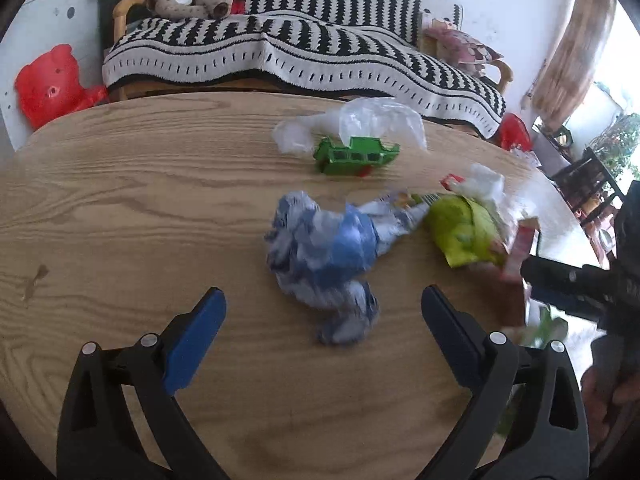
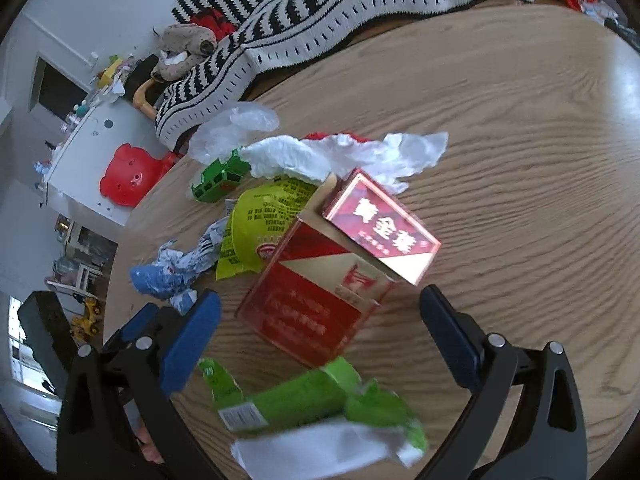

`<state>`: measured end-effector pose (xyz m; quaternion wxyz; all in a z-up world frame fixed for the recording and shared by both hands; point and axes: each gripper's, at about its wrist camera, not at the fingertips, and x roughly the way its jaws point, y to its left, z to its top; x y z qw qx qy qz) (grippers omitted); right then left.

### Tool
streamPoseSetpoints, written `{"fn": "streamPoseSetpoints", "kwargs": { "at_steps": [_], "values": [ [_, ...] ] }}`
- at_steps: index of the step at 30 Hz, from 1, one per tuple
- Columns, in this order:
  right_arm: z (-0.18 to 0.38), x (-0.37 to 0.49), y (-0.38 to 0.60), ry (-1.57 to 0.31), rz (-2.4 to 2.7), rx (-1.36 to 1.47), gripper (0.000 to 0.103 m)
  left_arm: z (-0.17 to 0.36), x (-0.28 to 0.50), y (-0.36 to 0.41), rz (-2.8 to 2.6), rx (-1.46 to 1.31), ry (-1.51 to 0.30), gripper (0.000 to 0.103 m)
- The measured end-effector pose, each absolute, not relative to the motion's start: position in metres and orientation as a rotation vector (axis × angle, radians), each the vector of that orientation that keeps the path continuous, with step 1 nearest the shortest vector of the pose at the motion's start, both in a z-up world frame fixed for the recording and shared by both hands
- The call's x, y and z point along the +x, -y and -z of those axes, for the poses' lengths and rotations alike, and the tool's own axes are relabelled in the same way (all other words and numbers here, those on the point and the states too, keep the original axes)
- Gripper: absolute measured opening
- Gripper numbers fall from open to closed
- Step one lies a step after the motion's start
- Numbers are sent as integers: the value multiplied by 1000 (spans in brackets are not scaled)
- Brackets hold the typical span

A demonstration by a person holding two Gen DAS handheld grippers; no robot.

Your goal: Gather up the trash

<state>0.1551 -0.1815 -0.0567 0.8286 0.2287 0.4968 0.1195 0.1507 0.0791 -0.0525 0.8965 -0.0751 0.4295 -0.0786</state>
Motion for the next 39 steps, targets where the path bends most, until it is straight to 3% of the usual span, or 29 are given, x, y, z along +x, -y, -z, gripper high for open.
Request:
{"fn": "streamPoseSetpoints", "kwargs": {
  "at_steps": [4, 5, 6, 7, 8, 10, 13, 27, 39],
  "values": [
    [56, 160, 167, -1049, -233, 412, 96, 59, 167, -75, 151, -128, -901, 95],
    [56, 159, 163, -1049, -229, 380, 89, 60, 169, -74, 153, -126, -903, 95],
    [56, 159, 160, -1049, -228, 358, 83, 60, 168, -73, 155, -125, -902, 90],
    [55, 158, 158, -1051, -230, 340, 69, 60, 167, -71, 157, -120, -904, 72],
    [56, 159, 157, -1056, -236, 337, 62, 61, 166, -69, 154, -108, -914, 64],
    [54, 155, 158, -1056, -241, 333, 58, 59, 161, -67, 134, -73, -917, 48],
    [44, 149, 162, -1021, -242, 317, 58, 54, 150, -68, 134, -85, -921, 42],
    [2, 116, 196, -880, -216, 324, 58, -5, 103, -94, 67, -148, -799, 37],
    [-20, 73, 266, -835, -149, 336, 58, -43, 87, -53, 143, -130, -717, 36]
  ]
}}
